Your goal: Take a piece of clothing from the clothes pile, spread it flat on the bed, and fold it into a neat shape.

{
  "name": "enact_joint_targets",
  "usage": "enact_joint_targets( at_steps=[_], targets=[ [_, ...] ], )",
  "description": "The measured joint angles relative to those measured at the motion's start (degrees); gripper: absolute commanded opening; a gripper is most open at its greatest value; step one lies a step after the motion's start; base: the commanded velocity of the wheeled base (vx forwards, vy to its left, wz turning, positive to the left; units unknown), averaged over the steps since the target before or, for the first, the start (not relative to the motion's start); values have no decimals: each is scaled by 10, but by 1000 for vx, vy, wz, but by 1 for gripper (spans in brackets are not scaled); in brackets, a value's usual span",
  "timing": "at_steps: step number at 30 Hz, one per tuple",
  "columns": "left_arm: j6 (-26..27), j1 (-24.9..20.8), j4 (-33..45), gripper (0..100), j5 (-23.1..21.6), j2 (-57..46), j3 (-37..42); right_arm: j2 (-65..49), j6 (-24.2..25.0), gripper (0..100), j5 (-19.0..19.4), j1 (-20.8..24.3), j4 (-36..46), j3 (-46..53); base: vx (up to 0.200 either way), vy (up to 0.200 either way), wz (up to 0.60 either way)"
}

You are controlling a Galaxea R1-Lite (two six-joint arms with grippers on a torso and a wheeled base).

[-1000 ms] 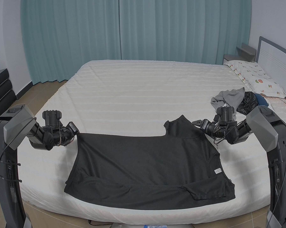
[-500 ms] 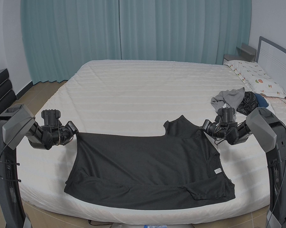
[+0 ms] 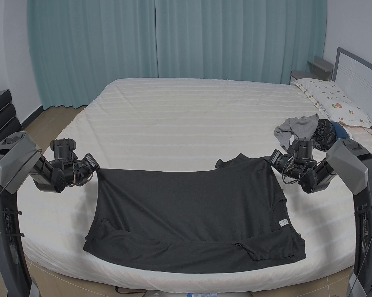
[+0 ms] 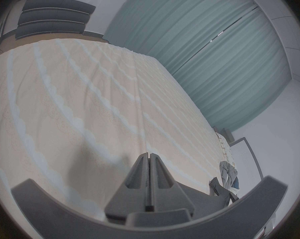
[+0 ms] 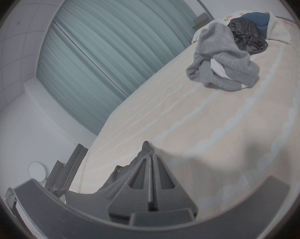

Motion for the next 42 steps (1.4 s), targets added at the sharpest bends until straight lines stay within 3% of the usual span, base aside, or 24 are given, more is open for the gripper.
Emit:
enact_joint_targets(
  at_steps=[10, 27, 42],
  targets=[
    [2, 4, -15, 0, 1, -7, 0, -12, 11, 0, -13, -6, -67, 57, 0, 0, 0],
    [1, 5, -34, 0, 0, -7, 10, -21, 13, 0, -36, -9, -103, 72, 0, 0, 0],
    [2, 6, -34, 0, 0, -31, 47, -73, 15, 0, 16, -25, -109, 175, 0, 0, 0]
  ],
)
